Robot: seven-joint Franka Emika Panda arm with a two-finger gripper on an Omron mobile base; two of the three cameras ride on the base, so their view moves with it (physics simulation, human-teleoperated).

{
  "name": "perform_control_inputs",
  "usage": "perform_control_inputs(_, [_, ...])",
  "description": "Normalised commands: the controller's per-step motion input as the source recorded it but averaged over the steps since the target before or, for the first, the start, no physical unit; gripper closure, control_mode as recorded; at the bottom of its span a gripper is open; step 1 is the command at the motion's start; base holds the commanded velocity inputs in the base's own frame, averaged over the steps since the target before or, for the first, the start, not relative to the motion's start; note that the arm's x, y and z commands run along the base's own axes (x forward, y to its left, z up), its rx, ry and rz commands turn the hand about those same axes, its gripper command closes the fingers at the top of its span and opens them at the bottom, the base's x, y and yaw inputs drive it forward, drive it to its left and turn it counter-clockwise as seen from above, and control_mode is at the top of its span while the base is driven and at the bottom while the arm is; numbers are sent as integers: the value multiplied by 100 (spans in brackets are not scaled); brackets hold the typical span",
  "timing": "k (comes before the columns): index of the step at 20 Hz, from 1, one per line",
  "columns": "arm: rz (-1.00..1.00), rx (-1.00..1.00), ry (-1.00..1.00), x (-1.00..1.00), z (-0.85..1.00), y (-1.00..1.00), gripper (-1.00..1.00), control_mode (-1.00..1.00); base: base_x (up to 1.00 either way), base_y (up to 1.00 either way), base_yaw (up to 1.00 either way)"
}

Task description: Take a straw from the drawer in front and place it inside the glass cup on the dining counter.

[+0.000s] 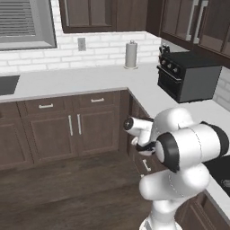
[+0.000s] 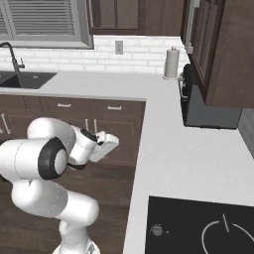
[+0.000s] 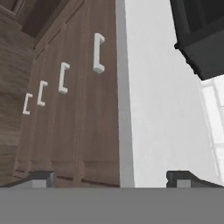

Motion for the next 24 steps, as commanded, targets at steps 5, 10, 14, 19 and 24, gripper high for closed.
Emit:
perform_control_inputs(5, [0, -2, 0, 14, -5, -36, -100, -100, 0, 0, 0])
perform_control_inputs(10, [0, -5, 0, 28, -12, -19, -100, -100, 0, 0, 0])
perform_control_inputs(14, [2, -3, 0, 26, -20, -1, -100, -100, 0, 0, 0])
perform_control_inputs(19, [1, -4, 0, 36, -26, 0, -100, -100, 0, 0, 0])
perform_control_inputs(24, [0, -5, 1, 33, -15, 0, -100, -100, 0, 0, 0])
